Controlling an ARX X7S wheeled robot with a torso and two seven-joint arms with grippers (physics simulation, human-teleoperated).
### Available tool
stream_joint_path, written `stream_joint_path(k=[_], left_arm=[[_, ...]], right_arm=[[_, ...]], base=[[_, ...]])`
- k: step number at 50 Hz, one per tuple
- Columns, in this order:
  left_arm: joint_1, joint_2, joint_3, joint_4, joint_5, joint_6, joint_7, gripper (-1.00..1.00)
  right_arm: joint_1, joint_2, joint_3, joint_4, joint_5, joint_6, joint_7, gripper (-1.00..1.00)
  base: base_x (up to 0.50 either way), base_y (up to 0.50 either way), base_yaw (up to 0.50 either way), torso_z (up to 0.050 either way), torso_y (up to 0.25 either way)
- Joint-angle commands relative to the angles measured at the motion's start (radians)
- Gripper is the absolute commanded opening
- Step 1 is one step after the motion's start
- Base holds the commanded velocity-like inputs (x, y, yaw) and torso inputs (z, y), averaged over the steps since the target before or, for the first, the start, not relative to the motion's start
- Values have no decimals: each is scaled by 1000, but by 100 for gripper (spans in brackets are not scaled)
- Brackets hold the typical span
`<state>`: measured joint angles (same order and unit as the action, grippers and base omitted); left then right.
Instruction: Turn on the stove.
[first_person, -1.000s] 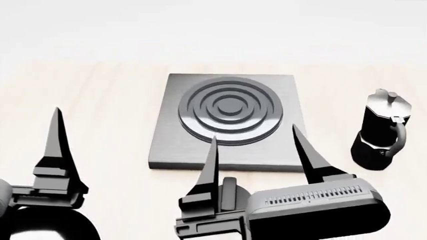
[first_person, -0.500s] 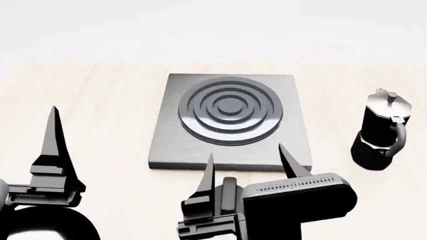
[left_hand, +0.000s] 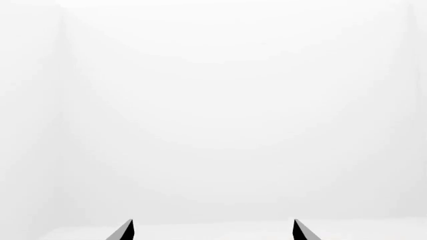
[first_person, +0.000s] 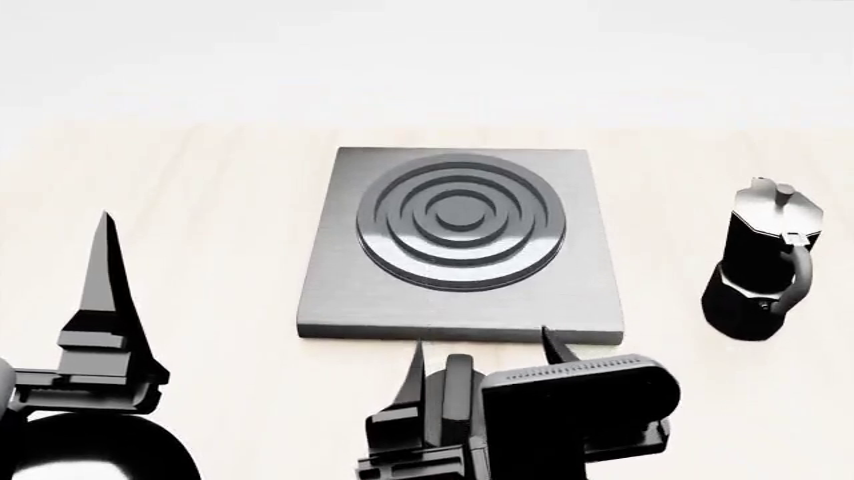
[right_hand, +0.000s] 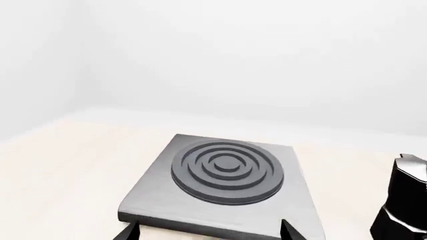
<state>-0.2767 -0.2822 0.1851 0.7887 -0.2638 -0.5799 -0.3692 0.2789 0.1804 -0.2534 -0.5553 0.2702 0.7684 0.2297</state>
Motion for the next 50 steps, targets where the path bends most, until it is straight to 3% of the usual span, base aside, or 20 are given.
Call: stream_joint_path(k=[1,21,50], left_arm=[[-1,-5,2,0,-3,0,-6,100],[-1,-8,5,-10,-11,13,-12,100],[-6,-18,7,-11,-21,9,-26,100]], right_arm=[[9,-15,7,47,25,23,8,100],[49,-48,55,132,97,114,27,100],[115,-48,-4,278,91,160,52,100]], base=[[0,0,0,0,0],[0,0,0,0,0],[0,0,0,0,0]])
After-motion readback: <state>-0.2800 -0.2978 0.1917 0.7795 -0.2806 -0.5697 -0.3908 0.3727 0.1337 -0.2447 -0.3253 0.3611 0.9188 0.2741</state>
